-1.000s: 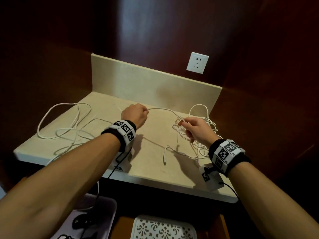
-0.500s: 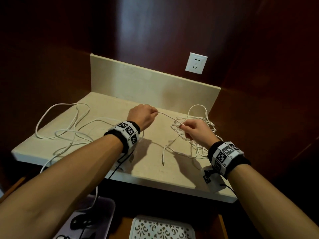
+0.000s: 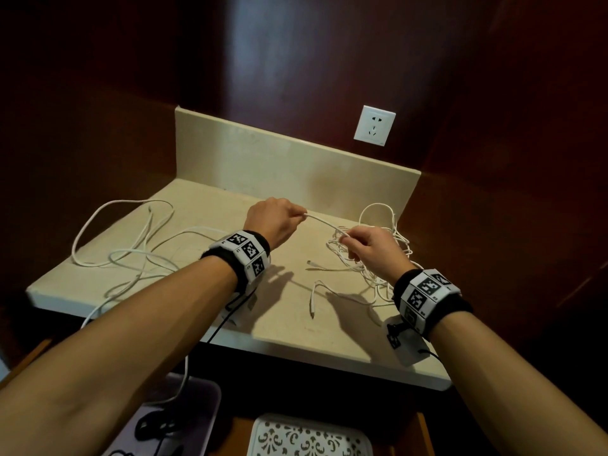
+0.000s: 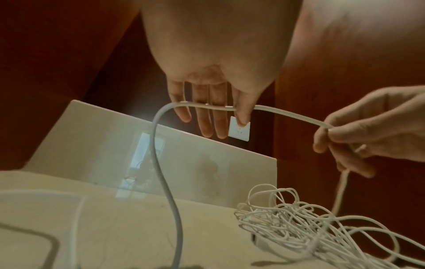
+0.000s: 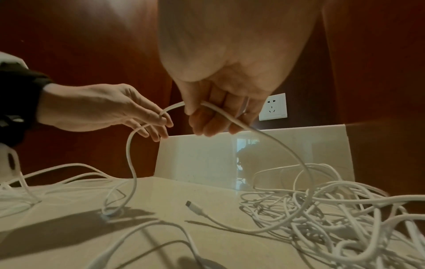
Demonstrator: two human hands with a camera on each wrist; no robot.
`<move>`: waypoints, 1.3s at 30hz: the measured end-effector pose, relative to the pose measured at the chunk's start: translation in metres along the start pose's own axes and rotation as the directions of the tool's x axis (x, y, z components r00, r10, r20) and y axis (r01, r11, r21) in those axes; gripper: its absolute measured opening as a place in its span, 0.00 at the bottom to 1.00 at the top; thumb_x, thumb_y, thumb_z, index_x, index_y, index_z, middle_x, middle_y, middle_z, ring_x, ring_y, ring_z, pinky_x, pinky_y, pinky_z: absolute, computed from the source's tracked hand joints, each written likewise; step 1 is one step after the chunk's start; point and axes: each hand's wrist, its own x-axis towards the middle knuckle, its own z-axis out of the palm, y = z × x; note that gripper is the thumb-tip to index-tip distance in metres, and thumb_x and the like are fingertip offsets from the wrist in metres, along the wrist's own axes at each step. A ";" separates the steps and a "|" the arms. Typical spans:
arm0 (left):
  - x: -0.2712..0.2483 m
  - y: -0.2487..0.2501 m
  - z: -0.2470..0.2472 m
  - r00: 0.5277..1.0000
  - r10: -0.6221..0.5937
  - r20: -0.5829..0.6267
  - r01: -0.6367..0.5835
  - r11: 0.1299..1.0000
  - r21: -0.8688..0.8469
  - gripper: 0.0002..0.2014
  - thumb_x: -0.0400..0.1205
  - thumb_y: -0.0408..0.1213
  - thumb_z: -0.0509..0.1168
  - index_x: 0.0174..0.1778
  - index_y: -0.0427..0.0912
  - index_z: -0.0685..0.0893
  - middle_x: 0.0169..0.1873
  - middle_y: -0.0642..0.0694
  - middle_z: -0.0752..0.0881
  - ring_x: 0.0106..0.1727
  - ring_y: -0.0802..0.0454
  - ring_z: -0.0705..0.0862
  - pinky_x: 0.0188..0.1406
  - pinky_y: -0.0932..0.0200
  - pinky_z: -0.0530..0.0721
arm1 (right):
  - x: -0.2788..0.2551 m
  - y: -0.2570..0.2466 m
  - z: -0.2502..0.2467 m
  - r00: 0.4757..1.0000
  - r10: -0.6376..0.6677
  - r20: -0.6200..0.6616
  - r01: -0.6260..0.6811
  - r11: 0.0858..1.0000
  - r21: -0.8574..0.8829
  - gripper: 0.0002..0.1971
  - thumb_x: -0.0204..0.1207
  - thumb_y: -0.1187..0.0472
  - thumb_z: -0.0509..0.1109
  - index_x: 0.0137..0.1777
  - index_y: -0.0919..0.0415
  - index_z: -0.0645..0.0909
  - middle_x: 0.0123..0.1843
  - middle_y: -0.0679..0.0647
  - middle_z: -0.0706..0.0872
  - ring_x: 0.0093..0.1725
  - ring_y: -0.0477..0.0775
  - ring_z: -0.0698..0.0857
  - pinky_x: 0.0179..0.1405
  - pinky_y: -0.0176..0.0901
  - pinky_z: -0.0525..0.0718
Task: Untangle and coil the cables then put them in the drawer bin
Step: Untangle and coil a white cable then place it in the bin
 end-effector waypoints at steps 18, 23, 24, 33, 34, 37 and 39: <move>-0.006 -0.013 0.008 0.997 0.052 0.052 -0.055 0.996 0.071 0.15 0.87 0.53 0.57 0.64 0.58 0.85 0.58 0.48 0.89 0.59 0.43 0.84 0.51 0.53 0.80 | 0.006 0.018 0.002 0.991 0.136 -0.012 -0.132 0.939 -0.317 0.11 0.84 0.52 0.64 0.51 0.53 0.86 0.42 0.50 0.88 0.45 0.55 0.85 0.50 0.57 0.85; -0.009 -0.014 0.014 0.999 -0.023 0.048 0.019 0.998 0.065 0.15 0.87 0.47 0.57 0.61 0.54 0.87 0.57 0.46 0.89 0.58 0.41 0.84 0.51 0.52 0.80 | 0.002 0.020 -0.002 0.979 0.199 -0.029 -0.199 0.930 -0.310 0.15 0.83 0.53 0.64 0.39 0.55 0.86 0.31 0.46 0.87 0.38 0.52 0.85 0.44 0.49 0.85; -0.009 -0.011 0.016 0.999 -0.020 0.046 0.018 0.998 0.057 0.15 0.87 0.45 0.56 0.62 0.54 0.87 0.58 0.46 0.89 0.58 0.40 0.84 0.51 0.52 0.80 | 0.002 0.019 -0.002 0.978 0.204 -0.040 -0.206 0.936 -0.284 0.16 0.83 0.53 0.64 0.37 0.56 0.87 0.30 0.47 0.87 0.37 0.52 0.85 0.42 0.47 0.84; -0.002 -0.001 0.017 0.998 -0.041 0.038 0.046 0.989 -0.142 0.14 0.86 0.45 0.59 0.63 0.56 0.87 0.55 0.47 0.90 0.59 0.42 0.84 0.53 0.51 0.82 | 0.007 -0.006 0.005 0.939 0.344 -0.025 -0.316 0.887 0.336 0.13 0.85 0.62 0.63 0.47 0.69 0.85 0.32 0.63 0.87 0.25 0.53 0.81 0.23 0.38 0.78; -0.001 0.000 0.017 0.999 -0.038 0.040 0.044 0.984 -0.175 0.14 0.86 0.45 0.59 0.62 0.56 0.88 0.53 0.47 0.91 0.58 0.42 0.85 0.53 0.50 0.82 | 0.008 -0.008 0.006 0.937 0.350 -0.015 -0.321 0.875 0.363 0.13 0.86 0.62 0.61 0.49 0.69 0.84 0.32 0.63 0.87 0.26 0.54 0.81 0.24 0.38 0.79; 0.000 -0.001 0.014 1.000 -0.013 0.027 0.018 0.980 -0.199 0.14 0.86 0.45 0.59 0.60 0.55 0.88 0.52 0.48 0.91 0.56 0.44 0.85 0.52 0.50 0.82 | 0.017 -0.003 0.011 0.940 0.335 -0.066 -0.323 0.935 0.146 0.19 0.87 0.55 0.59 0.44 0.66 0.86 0.35 0.59 0.90 0.32 0.57 0.85 0.35 0.47 0.86; 0.001 -0.005 0.011 1.000 0.005 0.021 -0.001 0.980 -0.199 0.14 0.86 0.45 0.60 0.61 0.55 0.88 0.53 0.49 0.91 0.57 0.45 0.86 0.52 0.52 0.82 | 0.021 0.003 0.011 0.945 0.303 -0.126 -0.318 0.939 -0.133 0.22 0.85 0.48 0.60 0.38 0.59 0.87 0.36 0.55 0.89 0.37 0.60 0.87 0.43 0.55 0.88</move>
